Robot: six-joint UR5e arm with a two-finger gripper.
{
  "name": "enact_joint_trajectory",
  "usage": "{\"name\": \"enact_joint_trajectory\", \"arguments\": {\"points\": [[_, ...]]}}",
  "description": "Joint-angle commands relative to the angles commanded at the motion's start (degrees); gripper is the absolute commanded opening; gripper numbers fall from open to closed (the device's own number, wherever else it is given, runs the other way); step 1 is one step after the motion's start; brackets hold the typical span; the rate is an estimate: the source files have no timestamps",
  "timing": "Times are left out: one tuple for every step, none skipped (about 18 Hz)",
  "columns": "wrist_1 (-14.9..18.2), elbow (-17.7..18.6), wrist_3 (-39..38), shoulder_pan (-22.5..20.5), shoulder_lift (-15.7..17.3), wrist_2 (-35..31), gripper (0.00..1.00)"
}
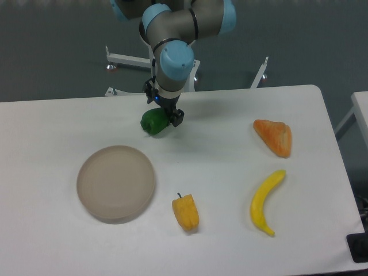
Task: Pick up the green pepper from the table
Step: 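Lower the gripper onto the green bell pepper and close on it, then lift the green bell pepper and carry it toward the orange pepper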
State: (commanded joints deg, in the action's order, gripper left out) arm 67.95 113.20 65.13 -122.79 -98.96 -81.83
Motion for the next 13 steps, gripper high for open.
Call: {"name": "enact_joint_trajectory", "arguments": {"points": [[-0.4, 0.0, -0.6, 0.8, -0.4, 0.0, 1.00], [-0.6, 0.3, -1.1, 1.1, -0.5, 0.0, 1.00], [-0.9, 0.2, -1.1, 1.4, -1.1, 0.0, 1.00], [-1.0, 0.0, -1.3, 1.4, -1.2, -0.1, 0.79], [-0.9, -0.2, -1.3, 1.4, -1.4, -0.1, 0.46], [-0.9, -0.7, -1.2, 1.3, -1.4, -0.2, 0.16], [-0.7, -1.5, -1.2, 0.9, -1.4, 0.0, 0.05], [-0.5, -3.6, -0.8, 0.3, -1.3, -0.1, 0.05], [-0.1, -5.2, -0.6, -1.0, -1.1, -0.1, 0.05], [-0.1, -6.8, -0.4, -2.4, -1.1, 0.1, 0.05], [-0.1, -9.5, -0.4, -4.0, -1.7, 0.4, 0.05], [-0.1, -12.2, -0.4, -6.2, -2.1, 1.3, 0.05], [0.0, -14.0, -0.4, -7.7, -2.4, 1.3, 0.05]]}}
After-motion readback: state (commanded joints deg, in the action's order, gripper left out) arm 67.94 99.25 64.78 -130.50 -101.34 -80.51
